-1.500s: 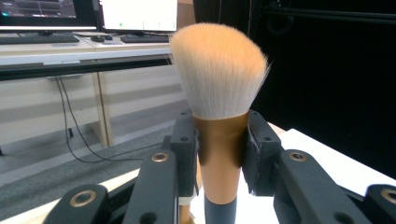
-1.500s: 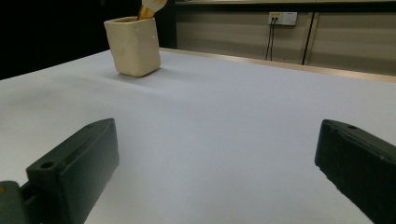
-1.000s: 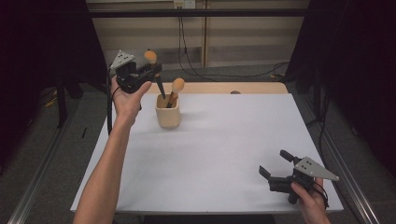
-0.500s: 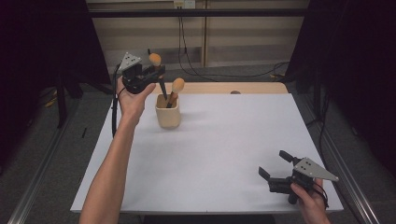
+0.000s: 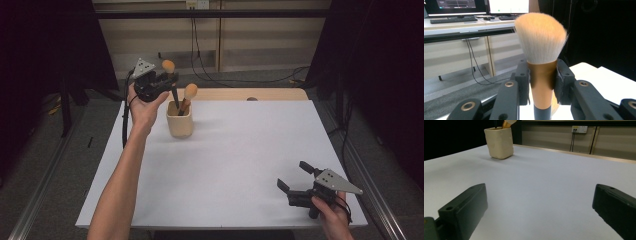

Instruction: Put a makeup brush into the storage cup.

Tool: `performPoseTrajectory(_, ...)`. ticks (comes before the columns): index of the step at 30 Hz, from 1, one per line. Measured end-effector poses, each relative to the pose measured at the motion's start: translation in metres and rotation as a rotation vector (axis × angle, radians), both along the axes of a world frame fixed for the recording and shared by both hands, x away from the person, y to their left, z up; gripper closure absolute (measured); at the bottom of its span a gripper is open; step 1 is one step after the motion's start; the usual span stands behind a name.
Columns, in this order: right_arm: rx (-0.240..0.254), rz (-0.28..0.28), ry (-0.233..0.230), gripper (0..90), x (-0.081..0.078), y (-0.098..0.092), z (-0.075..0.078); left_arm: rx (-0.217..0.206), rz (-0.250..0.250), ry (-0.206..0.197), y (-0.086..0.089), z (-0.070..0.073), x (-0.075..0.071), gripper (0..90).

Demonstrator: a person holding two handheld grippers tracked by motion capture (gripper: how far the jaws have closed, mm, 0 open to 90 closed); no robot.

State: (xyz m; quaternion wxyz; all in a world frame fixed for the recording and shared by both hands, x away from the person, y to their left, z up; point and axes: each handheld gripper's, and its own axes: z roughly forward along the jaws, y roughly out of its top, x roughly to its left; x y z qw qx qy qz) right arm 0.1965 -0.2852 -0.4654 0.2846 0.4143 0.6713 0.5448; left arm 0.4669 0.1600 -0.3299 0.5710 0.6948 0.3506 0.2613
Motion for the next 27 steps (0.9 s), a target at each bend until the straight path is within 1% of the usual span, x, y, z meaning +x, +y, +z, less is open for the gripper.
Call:
performPoseTrajectory(7,-0.005,0.002,-0.004,0.0,0.000,-0.001,0.000,0.014,-0.005,0.029,-0.001,-0.012,0.001,69.1)
performPoseTrajectory(14,-0.010,0.007,-0.003,0.0,-0.001,0.000,0.000,0.011,-0.005,0.047,-0.001,-0.023,-0.002,69.1)
performPoseTrajectory(19,-0.013,0.005,-0.004,0.0,-0.001,0.000,0.000,0.031,-0.010,0.064,0.000,-0.031,-0.003,69.0)
performPoseTrajectory(22,-0.014,0.005,-0.003,0.0,-0.001,0.000,0.000,0.035,-0.010,0.072,0.000,-0.036,-0.004,69.0)
performPoseTrajectory(27,-0.014,0.005,0.004,0.0,0.000,0.000,-0.001,0.028,-0.009,0.087,0.001,-0.045,-0.005,69.0)
